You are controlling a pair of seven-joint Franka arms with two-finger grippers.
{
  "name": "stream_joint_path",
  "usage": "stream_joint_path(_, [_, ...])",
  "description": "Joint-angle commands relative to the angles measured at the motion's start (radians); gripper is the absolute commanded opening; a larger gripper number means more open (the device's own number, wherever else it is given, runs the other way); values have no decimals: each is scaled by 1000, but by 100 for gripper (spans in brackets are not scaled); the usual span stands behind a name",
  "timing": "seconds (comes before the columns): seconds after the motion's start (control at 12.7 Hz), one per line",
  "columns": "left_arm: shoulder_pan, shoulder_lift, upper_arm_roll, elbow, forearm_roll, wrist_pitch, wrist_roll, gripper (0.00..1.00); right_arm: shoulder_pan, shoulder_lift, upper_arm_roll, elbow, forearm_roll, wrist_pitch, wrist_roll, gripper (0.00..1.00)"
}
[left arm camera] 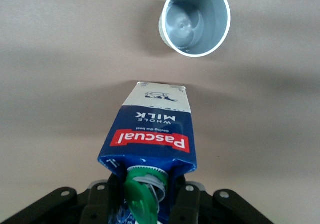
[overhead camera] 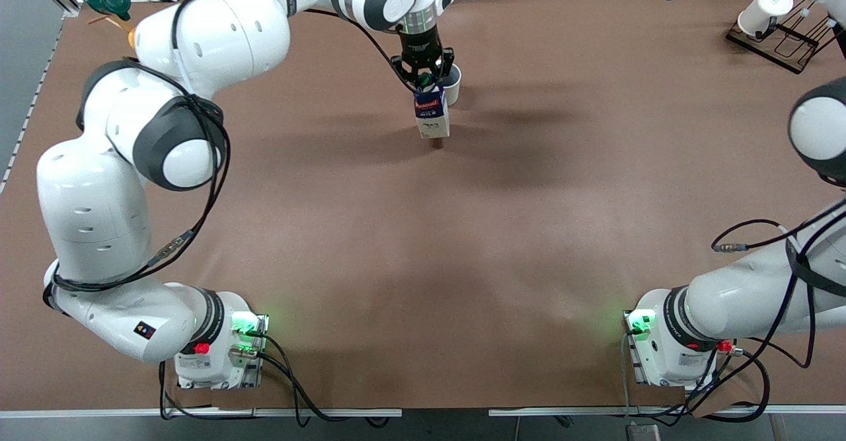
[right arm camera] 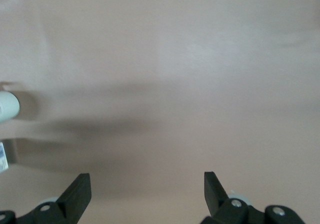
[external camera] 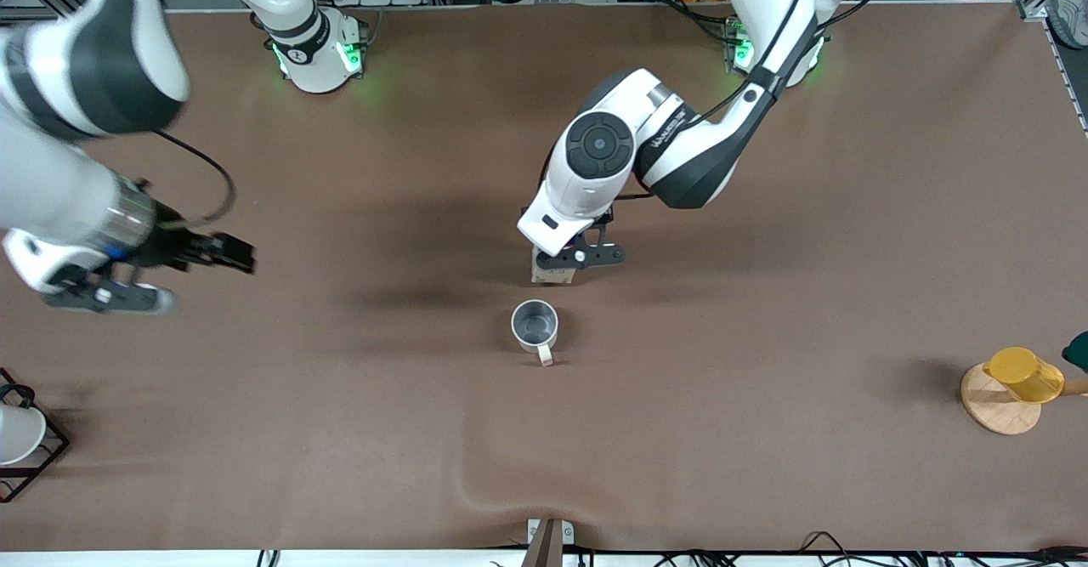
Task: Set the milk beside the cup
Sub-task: 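Release the carton beside the mug and withdraw both grippers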
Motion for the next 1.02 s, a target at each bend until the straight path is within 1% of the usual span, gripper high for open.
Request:
stream_joint_path(0.0, [-20, 32, 24, 54, 7, -11, 39, 41, -5, -104, -33, -66, -11, -44, -87, 100])
stream_joint_path(0.16, [-22, 44, 25, 54, 7, -11, 58, 41, -8, -154, -65, -66, -11, -82, -133, 100])
stream_joint_path(0.31, [-22, 60, 27, 60, 7, 0, 59, 41, -8, -200, -84, -67, -14, -97, -172, 100])
stream_joint_path(0.47, [-23, 67, 39, 62, 5, 15, 58, 42, -54, -221, -85, -67, -14, -101, -195, 100])
stream_joint_path(0.63, [-23, 67, 39, 59, 5, 15, 55, 46, -70, -228, -90, -63, -12, -158, -181, 100])
stream_joint_path(0.71, [-23, 70, 39, 59, 5, 17, 53, 48, -73, -231, -102, -61, -12, -171, -167, 100])
stream_joint_path(0.79, [-23, 70, 39, 59, 5, 20, 50, 51, -73, -236, -110, -58, -12, -170, -164, 100])
stream_joint_path(0.87, [-22, 72, 39, 59, 5, 21, 50, 58, -74, -241, -111, -58, -12, -171, -164, 100])
stream_joint_path(0.94, [-23, 72, 39, 59, 5, 27, 52, 77, -74, -242, -110, -58, -12, -170, -164, 100])
